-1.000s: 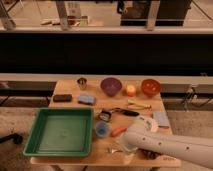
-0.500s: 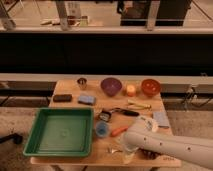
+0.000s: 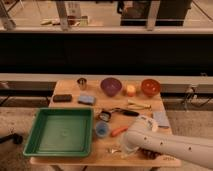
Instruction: Place fork in tray
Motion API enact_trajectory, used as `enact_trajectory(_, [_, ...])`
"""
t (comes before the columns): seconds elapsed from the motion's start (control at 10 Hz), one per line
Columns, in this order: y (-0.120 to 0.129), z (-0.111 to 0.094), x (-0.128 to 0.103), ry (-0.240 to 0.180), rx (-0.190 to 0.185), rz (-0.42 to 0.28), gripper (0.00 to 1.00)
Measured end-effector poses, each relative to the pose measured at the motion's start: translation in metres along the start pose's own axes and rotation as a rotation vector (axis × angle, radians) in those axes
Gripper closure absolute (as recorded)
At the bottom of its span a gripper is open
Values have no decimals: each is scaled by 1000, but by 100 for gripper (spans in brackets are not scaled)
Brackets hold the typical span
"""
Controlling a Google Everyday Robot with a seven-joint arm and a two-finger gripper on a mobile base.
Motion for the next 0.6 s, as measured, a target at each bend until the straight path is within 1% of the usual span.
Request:
enact_trajectory(0.2, [-2, 2, -6, -5, -6, -17, 49])
enact_trajectory(0.4, [-1, 0, -4, -2, -5, -17, 49])
enact_trajectory(0.5, [-1, 1, -5, -7, -8, -19, 49])
enact_trajectory(0.6, [-1, 3, -7, -11, -13, -24, 55])
